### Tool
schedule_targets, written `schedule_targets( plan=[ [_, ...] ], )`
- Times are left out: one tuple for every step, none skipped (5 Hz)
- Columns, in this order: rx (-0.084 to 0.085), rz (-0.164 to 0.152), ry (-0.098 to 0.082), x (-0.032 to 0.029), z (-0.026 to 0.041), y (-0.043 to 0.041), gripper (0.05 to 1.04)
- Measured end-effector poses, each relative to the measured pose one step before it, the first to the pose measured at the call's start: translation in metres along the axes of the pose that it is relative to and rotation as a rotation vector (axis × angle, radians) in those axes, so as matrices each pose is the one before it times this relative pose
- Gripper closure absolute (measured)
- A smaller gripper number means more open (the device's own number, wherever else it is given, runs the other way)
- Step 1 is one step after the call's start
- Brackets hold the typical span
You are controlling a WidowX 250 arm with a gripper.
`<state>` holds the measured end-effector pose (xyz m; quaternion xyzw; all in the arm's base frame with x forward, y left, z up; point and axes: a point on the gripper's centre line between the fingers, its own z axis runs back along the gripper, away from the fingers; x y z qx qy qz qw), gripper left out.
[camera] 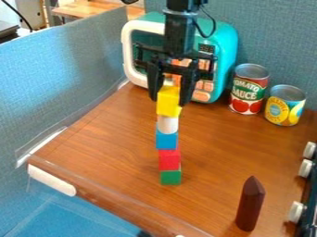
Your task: It moved the yellow cupid from the table to the top
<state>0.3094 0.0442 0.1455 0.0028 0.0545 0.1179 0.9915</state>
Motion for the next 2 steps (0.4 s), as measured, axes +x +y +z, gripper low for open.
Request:
schedule_targets(
  plan=[
    [-0.0122,0.0179,0.0013,-0.00022,-0.00037,-0.00193,0.153],
    [-0.0074,0.0101,0.0163,0.00056,-0.00423,-0.00103,0.075]
  ],
)
